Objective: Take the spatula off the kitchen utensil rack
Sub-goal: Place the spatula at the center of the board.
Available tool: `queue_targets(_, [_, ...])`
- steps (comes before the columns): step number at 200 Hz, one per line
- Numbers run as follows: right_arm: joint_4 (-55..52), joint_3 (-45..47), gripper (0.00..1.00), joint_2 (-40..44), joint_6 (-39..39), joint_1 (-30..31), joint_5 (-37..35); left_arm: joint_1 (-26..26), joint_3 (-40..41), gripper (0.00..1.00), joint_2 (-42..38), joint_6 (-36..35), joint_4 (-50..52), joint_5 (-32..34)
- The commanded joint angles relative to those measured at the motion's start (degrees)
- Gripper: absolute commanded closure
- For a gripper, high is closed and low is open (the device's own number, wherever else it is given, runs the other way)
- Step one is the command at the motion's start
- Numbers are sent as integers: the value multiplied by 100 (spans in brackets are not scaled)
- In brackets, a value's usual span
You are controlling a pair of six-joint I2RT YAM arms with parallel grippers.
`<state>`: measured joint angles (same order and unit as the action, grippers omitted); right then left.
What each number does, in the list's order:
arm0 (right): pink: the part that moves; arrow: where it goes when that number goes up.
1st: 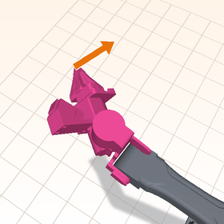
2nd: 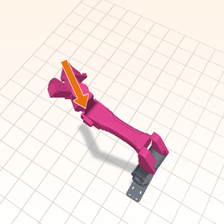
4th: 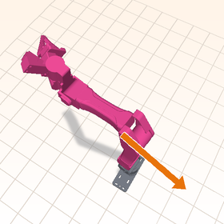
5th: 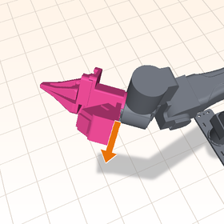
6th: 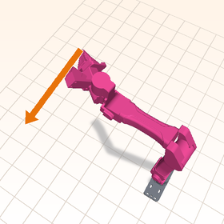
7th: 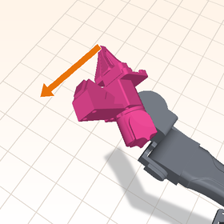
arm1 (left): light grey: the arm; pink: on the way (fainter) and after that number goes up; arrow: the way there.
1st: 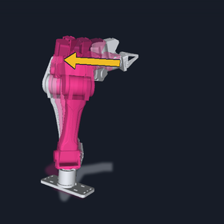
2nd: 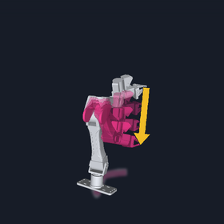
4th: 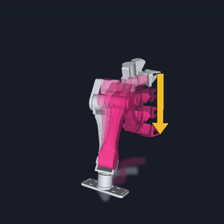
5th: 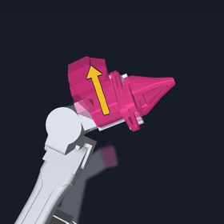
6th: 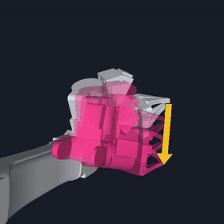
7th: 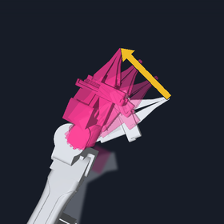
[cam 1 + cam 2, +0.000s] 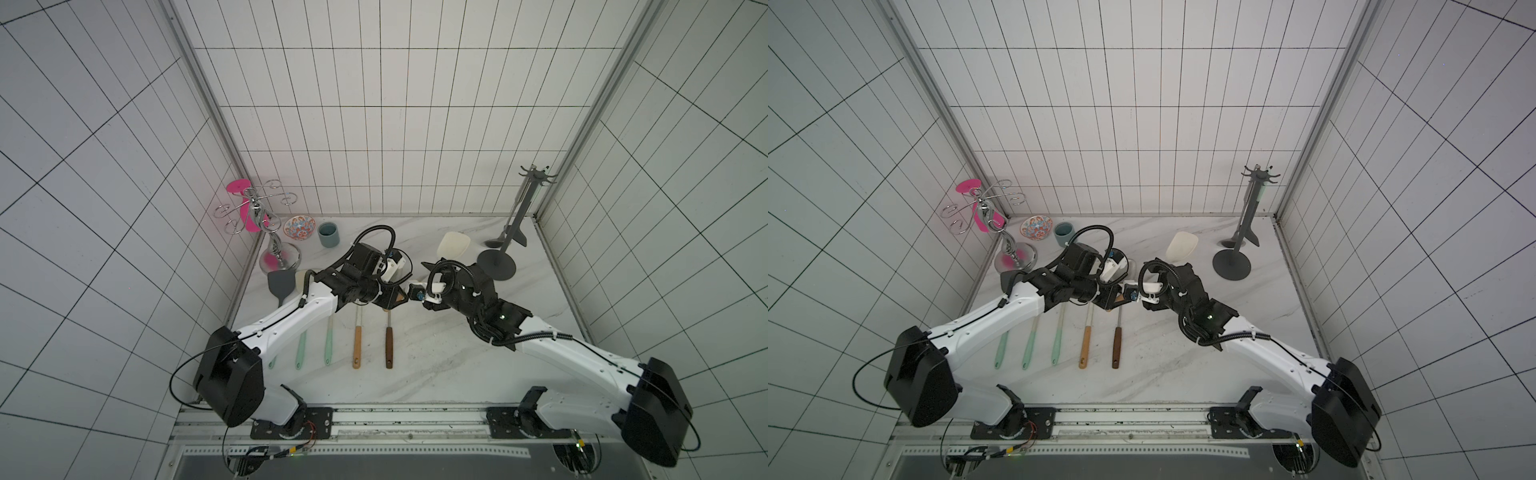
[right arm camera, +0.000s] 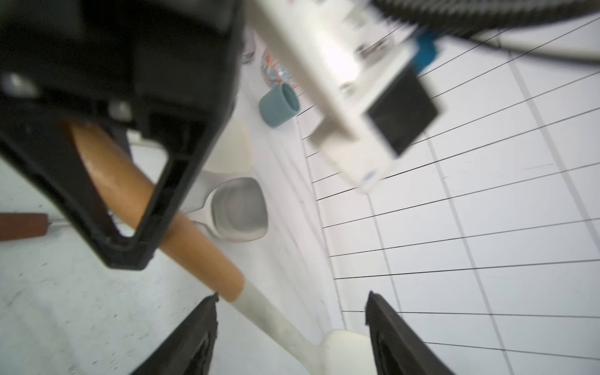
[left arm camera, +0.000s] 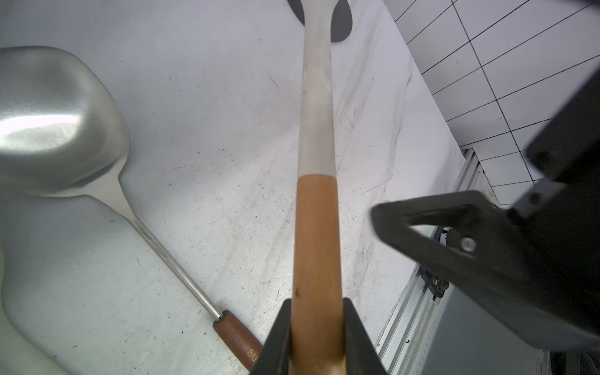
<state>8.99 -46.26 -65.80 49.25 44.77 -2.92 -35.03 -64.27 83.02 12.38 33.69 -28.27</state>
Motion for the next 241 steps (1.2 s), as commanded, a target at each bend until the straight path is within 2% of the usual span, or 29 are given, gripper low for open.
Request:
queue_targets(1, [-19, 213, 1, 469, -2373, 76, -751, -21, -87, 100, -5, 11, -170, 364])
queue_targets(32, [-1255, -119, 1, 917, -4493, 75, -1356, -28, 33, 100, -38, 220, -308, 767])
queue_targets(51, [-1957, -254, 1, 1069, -5373, 46, -1365, -73, 118, 100, -79, 411, -390, 1087])
queue_targets(78, [-2874, -340, 1, 1246, -6337, -81, -1327, -391, 104, 100, -149, 764, -278, 1960])
queue_targets(105, [-3553, -171, 1, 1545, -6803, -410, -1038, -821, 267, 100, -352, 1470, -428, 2698])
queue_targets(126, [-3784, 90, 1, 1903, -6962, -664, -987, -1433, 366, 100, -426, 2098, -700, 3398])
queue_targets(173, [-3932, 575, 1, 2522, -7414, -1253, -768, -2560, 172, 100, 85, 3443, -1119, 4595])
queue_targets(190, [-3927, 652, 1, 2639, -7762, -1287, -864, -2772, 73, 100, 319, 3829, -1034, 4916])
queue_targets(241, [-4307, 665, 1, 2700, -8991, -1296, -1359, -3028, 194, 100, 754, 4602, -1019, 5195])
